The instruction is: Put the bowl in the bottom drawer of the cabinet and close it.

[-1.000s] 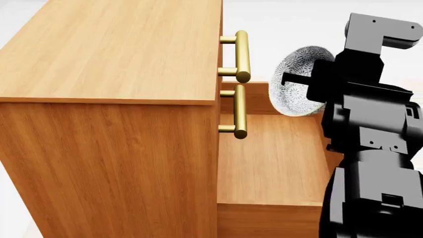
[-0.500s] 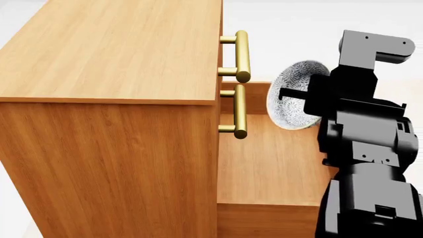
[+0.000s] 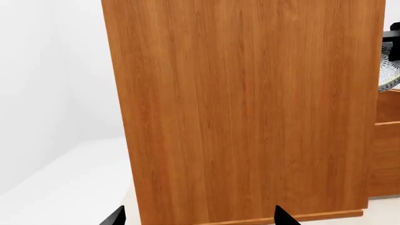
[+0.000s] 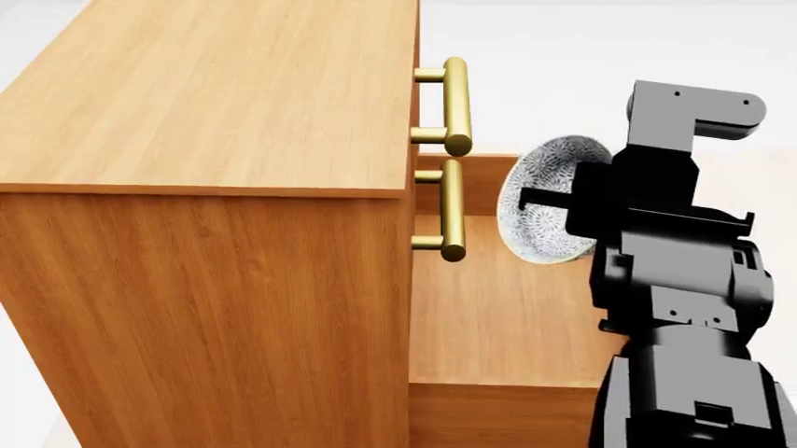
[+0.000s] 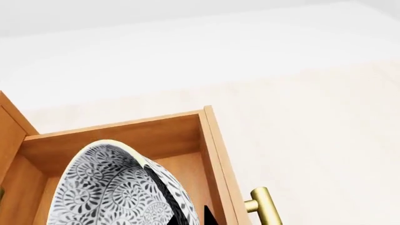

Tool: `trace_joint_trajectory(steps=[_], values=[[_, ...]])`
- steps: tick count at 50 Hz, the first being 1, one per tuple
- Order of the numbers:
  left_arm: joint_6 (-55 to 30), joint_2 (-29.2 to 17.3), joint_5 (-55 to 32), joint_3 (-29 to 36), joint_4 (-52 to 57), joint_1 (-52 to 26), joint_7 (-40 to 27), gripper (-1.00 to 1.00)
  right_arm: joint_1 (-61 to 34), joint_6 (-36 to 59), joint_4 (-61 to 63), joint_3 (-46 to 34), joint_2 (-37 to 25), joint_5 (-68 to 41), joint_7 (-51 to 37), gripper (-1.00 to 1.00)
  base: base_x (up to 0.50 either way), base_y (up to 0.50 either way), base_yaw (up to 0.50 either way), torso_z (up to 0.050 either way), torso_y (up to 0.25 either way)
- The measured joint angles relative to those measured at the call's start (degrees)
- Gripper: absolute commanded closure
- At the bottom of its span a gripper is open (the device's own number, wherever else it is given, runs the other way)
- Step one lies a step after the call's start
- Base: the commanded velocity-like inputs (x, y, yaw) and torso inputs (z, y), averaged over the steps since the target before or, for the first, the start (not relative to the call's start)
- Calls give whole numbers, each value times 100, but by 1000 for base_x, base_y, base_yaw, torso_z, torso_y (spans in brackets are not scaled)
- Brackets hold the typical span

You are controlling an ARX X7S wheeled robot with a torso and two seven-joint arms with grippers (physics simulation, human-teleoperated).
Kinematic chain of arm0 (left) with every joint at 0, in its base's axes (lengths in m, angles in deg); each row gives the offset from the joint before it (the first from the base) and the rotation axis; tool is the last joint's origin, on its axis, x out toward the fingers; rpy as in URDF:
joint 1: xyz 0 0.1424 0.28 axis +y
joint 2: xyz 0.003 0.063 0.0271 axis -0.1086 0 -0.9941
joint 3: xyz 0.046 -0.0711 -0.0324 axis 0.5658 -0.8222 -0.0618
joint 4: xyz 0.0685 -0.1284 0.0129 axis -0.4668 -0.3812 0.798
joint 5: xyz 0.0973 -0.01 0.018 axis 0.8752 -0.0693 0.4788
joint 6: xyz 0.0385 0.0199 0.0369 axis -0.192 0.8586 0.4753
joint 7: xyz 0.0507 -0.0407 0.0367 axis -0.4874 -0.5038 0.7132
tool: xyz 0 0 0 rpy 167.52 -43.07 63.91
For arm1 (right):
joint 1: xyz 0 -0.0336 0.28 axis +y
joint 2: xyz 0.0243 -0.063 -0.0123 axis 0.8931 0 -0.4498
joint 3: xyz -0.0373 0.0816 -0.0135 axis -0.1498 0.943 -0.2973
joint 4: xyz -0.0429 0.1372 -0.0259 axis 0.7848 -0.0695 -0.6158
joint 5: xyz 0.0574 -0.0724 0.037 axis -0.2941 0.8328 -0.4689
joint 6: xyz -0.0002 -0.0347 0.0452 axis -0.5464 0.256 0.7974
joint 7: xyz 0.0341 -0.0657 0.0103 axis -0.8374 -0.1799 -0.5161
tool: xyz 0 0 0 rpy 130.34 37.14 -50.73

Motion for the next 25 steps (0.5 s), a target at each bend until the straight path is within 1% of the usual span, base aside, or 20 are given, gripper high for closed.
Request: trace_joint_trajectory(steps=[25], values=[[-4,-5,3,32,-1,-15,-26,-100,138,-2,0,-35,42,17,169,100,0,0,0,0,0]])
